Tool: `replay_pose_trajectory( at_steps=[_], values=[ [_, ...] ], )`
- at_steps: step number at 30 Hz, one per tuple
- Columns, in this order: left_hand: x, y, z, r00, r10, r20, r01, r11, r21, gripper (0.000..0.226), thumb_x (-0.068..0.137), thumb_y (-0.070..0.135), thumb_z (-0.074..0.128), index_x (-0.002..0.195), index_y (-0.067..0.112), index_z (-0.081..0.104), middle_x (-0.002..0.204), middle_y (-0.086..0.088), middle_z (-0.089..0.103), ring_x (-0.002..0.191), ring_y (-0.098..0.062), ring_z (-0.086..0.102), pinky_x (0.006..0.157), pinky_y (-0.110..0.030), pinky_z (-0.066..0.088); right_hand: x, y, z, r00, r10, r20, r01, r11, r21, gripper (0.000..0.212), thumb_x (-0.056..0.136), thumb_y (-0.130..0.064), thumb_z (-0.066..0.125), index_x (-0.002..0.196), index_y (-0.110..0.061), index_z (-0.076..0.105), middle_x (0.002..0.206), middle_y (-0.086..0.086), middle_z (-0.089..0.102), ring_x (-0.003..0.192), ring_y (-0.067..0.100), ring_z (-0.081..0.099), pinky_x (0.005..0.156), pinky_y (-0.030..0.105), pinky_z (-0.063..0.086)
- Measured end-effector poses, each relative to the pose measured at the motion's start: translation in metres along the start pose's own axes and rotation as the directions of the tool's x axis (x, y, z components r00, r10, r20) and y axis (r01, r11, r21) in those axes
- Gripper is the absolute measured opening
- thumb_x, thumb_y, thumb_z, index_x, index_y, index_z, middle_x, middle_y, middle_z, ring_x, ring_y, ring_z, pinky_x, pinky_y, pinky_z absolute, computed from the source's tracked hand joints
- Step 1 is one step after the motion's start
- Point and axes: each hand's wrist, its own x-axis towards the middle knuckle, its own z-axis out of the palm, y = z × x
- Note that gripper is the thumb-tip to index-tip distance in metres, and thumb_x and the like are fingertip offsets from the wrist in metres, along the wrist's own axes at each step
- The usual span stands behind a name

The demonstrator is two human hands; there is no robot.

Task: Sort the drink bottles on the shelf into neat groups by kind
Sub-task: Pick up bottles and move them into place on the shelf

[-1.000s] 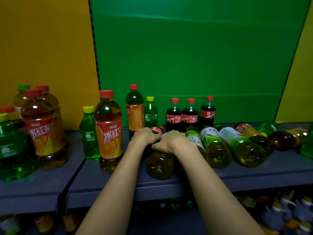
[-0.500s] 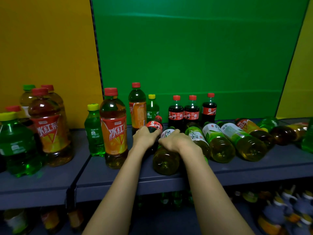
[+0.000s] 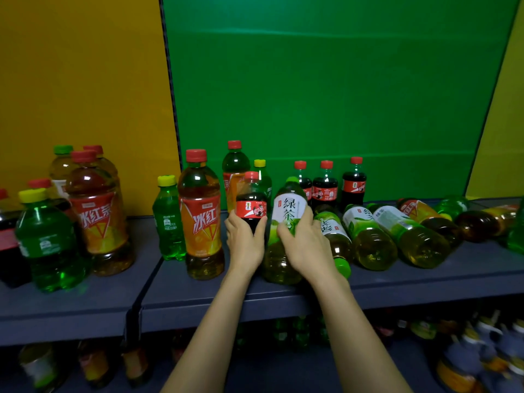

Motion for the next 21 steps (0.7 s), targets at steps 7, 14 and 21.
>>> replay_pose_trajectory(
  at_steps=[7,14,21],
  values=[
    [-0.004,-0.004,-0.006,1.0,0.03,0.003,-0.03,0.996,-0.086,0.07,0.088,0.022,0.058,0.138,-0.003,0.015,0.14,-0.02,0.028,0.129,-0.029,0.034,0.106,-0.038,0.034,-0.01,0.004,0.023,0.973,-0.139,-0.184,0.186,0.946,0.265,0.074,0.096,-0.038,0.04,0.147,-0.017,-0.009,0.135,0.006,0.026,0.104,0.012,0.042,0.081,0.022,0.035],
    [-0.007,-0.009,-0.009,0.999,0.034,0.003,-0.034,0.992,-0.123,0.071,0.087,0.018,0.06,0.138,-0.002,0.015,0.139,-0.019,0.032,0.128,-0.029,0.036,0.106,-0.039,0.035,-0.008,0.009,0.033,0.943,-0.21,-0.258,0.28,0.92,0.273,0.078,0.089,-0.025,0.059,0.147,-0.011,0.01,0.134,0.007,0.025,0.113,0.004,0.033,0.091,0.007,0.027],
    [-0.01,-0.013,-0.01,0.999,0.049,-0.009,-0.05,0.989,-0.136,0.071,0.088,0.019,0.059,0.143,0.003,0.017,0.142,-0.016,0.034,0.132,-0.027,0.032,0.11,-0.038,0.029,-0.004,0.013,0.031,0.948,-0.178,-0.266,0.245,0.937,0.249,0.072,0.086,-0.024,0.062,0.142,-0.007,0.02,0.135,0.01,0.028,0.112,0.005,0.033,0.087,0.004,0.021]
  ],
)
